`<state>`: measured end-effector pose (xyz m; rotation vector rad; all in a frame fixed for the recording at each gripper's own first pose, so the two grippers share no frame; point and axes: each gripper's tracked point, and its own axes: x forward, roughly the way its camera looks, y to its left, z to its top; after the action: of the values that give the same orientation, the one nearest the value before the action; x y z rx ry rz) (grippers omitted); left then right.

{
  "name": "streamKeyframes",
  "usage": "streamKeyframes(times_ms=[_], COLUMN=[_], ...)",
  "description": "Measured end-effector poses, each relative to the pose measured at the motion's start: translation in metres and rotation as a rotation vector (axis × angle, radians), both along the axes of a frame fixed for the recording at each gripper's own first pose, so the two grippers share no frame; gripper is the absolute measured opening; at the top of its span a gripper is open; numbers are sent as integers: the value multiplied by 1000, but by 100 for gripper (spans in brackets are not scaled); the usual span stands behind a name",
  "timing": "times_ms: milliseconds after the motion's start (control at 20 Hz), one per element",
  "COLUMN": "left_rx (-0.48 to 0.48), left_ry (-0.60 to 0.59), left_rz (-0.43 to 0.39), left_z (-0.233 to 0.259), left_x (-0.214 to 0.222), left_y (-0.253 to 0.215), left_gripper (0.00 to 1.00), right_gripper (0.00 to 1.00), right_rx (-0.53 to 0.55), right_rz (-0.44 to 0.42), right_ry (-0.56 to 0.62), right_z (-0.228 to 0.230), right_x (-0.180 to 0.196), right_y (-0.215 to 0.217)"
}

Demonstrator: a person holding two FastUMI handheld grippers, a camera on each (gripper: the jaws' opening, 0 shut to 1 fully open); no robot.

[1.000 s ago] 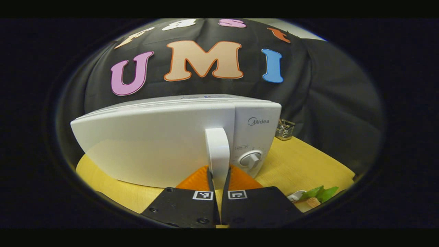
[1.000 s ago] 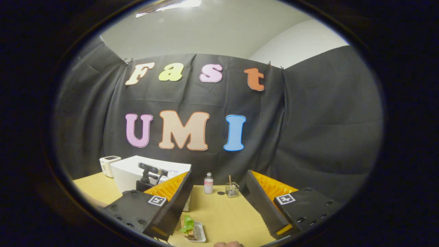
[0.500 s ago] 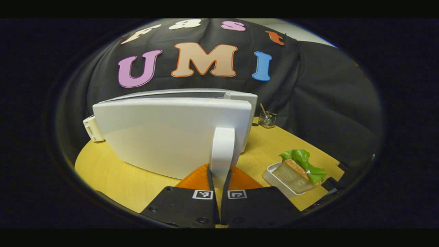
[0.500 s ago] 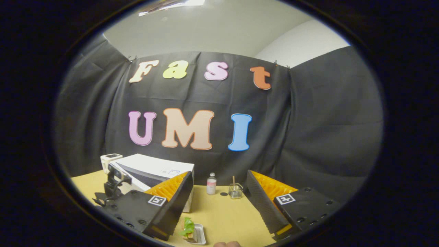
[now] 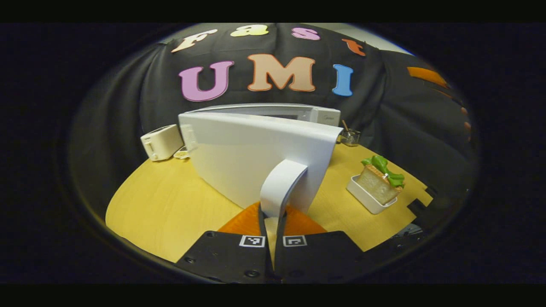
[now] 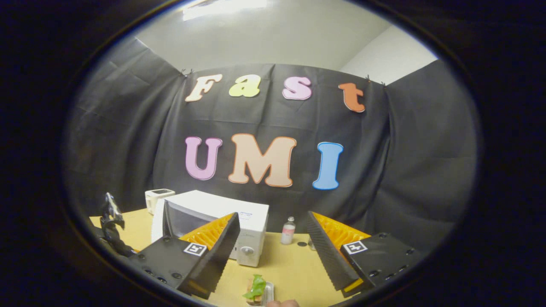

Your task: Open the microwave oven with the left hand, put the food in, and close the microwave oven.

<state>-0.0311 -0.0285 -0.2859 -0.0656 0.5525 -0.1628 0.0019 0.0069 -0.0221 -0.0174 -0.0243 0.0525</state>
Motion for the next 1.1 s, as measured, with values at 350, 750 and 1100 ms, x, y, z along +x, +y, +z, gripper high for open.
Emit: streamKeyframes(times_ms=[350, 750, 1100], left_rx=[42, -28, -71], left_ry=[26, 26, 36], left_rz=[181, 251, 247], left_z=[-7, -12, -15], left_x=[-31, -43, -43], left_y=[75, 124, 132], left_gripper=[0, 0, 2], right_gripper=[96, 96, 96], right_rx=[1, 14, -7], right_rz=[32, 30, 34], right_ry=[2, 42, 67], right_z=[-1, -17, -27], right_x=[1, 1, -3], right_y=[27, 50, 64])
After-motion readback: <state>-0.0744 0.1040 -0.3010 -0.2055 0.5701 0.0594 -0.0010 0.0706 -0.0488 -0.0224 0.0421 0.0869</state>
